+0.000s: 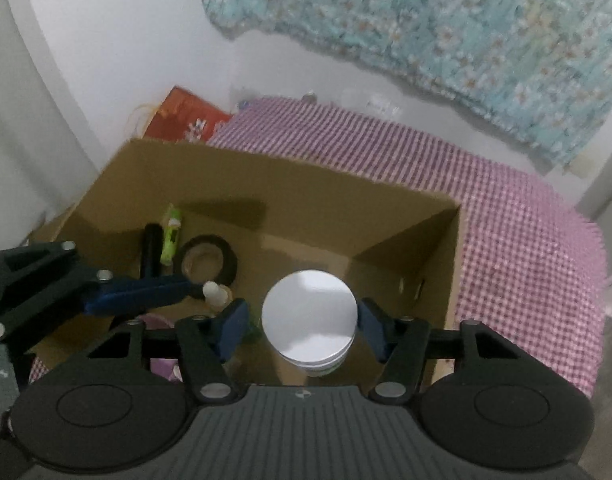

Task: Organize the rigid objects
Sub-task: 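Grasp the white supplement bottle in the box with the right tool, then set the white supplement bottle upright in the box and open the right tool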

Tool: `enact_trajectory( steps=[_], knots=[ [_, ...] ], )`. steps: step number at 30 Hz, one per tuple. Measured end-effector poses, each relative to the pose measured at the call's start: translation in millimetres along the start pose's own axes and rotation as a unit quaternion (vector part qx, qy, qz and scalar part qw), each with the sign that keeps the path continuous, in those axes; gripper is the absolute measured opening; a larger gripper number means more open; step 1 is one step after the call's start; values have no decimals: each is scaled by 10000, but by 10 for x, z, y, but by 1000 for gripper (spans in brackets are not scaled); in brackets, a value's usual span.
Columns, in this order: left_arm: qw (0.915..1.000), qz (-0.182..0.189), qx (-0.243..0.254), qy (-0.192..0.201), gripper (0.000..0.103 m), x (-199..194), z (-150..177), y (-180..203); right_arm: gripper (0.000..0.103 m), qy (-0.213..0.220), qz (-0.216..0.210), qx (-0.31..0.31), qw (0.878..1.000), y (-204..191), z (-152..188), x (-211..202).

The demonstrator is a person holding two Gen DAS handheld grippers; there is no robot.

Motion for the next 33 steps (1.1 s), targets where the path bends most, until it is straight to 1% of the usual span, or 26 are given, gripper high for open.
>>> enact_trajectory(
  steps=[1,6,9,12,15,17,19,22,23,25,26,28,29,31,33],
  knots=[
    [10000,24,-13,-9,57,14,-6,4,55,-25,-13,-15,10000,3,11,18],
    [10000,3,38,9,56,3,-26,2,55,140,-54,-5,9999,79,-22,2],
    [10000,-29,35,2,56,-43,-15,-9,55,290,-90,57,9995,119,-129,-17],
    [9999,-89,23,-84,56,-53,-1,-49,55,444,-84,74,9989,118,-254,-7],
    [9997,-101,-13,-227,57,-60,34,-84,55,418,-132,66,9990,78,-311,97],
    [9995,-64,-26,-316,57,-76,59,-86,55,332,-96,32,9994,61,-300,185],
    [9993,-30,-46,-365,57,-104,68,-93,55,355,-88,11,9993,52,-288,209],
    [9992,-9,-68,-391,57,-161,71,-103,58,419,-145,154,9989,81,-282,90],
    [9992,-7,-96,-394,57,-184,70,-109,60,488,-174,228,9984,105,-285,7],
    [9991,-18,-186,-374,57,-261,78,-124,61,694,-227,307,9969,143,-278,-232],
    [9990,-45,-234,-369,57,-303,82,-140,61,730,-314,322,9963,147,-266,-340],
    [9987,-104,-363,-334,57,-398,94,-176,61,696,-650,374,9948,131,-199,-552],
    [9985,-107,-432,-317,57,-448,104,-188,57,605,-795,401,9942,116,-158,-615],
    [9977,-101,-598,-295,57,-543,140,-220,54,300,-1100,472,9924,63,-59,-685],
    [9969,-102,-728,-282,57,-621,177,-249,51,-90,-1429,573,9880,-19,27,-669]
  ],
)
Point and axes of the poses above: each gripper's, at about its wrist camera, not at the fingertips, and x roughly the way its jaws point, y to its right, z to its underside, the point moved 7 cm from there along x, roughly the way its jaws point, and after that the axes turned 4 degrees about z, right-handed, at the moved point
